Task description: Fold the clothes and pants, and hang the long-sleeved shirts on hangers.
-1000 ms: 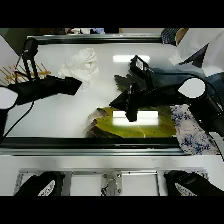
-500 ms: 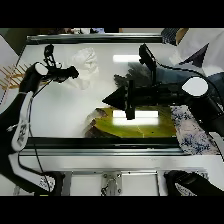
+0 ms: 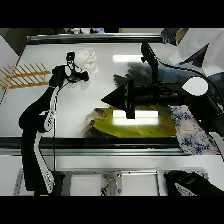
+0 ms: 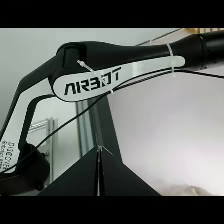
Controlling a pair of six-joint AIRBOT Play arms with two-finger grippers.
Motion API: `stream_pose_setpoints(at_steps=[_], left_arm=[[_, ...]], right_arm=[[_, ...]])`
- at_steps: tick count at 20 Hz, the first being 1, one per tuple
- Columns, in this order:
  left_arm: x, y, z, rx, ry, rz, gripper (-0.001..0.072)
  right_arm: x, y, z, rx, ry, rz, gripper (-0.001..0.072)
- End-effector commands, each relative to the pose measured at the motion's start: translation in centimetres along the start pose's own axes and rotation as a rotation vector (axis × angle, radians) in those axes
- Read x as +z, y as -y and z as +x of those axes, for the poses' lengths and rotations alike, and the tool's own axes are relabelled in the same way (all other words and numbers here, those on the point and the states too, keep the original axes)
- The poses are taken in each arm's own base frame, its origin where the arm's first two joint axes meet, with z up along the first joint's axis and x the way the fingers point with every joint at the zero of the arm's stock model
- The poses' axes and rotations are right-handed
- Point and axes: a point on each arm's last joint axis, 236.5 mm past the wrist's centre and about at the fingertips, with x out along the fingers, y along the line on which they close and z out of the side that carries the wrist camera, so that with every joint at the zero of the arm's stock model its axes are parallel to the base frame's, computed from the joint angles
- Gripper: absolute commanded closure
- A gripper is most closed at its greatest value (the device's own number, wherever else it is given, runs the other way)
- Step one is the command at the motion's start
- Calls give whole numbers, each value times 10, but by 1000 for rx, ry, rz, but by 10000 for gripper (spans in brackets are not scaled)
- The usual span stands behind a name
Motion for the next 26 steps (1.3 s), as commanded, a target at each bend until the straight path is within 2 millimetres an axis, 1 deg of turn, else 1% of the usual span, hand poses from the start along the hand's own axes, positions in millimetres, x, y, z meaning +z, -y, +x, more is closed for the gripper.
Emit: stream_pose_setpoints(at_steps=[1,2,3,4,5,6,7,8,9,10,11,12,13,14,15,16,17,18,19,20,21,22,24,25,26], left_arm=[[-5,6,10,4,-4,14,576],[0,8,3,1,4,17,688],[8,12,-9,-3,17,21,688],[25,16,-30,-9,49,27,688],[46,23,-58,-19,100,34,689],[74,36,-97,-36,184,54,689],[98,52,-142,-55,271,78,689],[120,73,-199,-82,374,121,689],[133,94,-255,-107,466,165,689],[139,119,-316,-139,561,212,689],[139,142,-372,-173,649,254,689],[135,165,-430,-211,743,301,689],[126,185,-481,-250,830,344,689],[115,200,-522,-287,893,374,689],[102,212,-557,-322,943,400,689],[90,220,-579,-350,969,418,689],[81,223,-591,-366,978,427,688],[75,221,-593,-363,976,431,689],[70,214,-586,-351,955,426,689],[68,203,-572,-325,927,413,689],[65,188,-552,-297,874,379,689],[62,165,-524,-256,799,323,689],[45,119,-459,-173,620,228,689],[30,95,-422,-128,518,196,689],[13,76,-390,-93,423,169,689]], right_arm=[[0,2,0,-7,3,-7,686],[0,9,-1,-37,-1,-23,687],[-5,21,-2,-92,-23,-40,688],[-12,40,-8,-174,-61,-50,688],[-20,69,-21,-314,-107,-63,689],[-25,98,-39,-459,-147,-81,689],[-24,126,-66,-616,-166,-91,688],[-19,146,-92,-745,-166,-94,689],[-14,162,-121,-869,-153,-80,688],[-10,173,-148,-972,-141,-56,688],[-9,180,-175,-1068,-126,-19,689],[-8,184,-197,-1143,-105,21,688],[-7,185,-215,-1192,-79,63,688],[-7,184,-226,-1219,-52,105,688],[-8,182,-235,-1236,-34,147,688],[-12,180,-242,-1247,-29,180,688],[-16,177,-245,-1251,-34,207,688],[-20,175,-245,-1251,-46,228,688],[-26,173,-244,-1247,-66,248,688],[-33,172,-243,-1241,-90,267,688],[-41,170,-241,-1230,-115,295,688],[-49,168,-239,-1223,-138,326,687],[-66,166,-231,-1189,-187,392,677],[-76,166,-222,-1155,-208,439,659],[-85,166,-210,-1112,-223,490,430]])
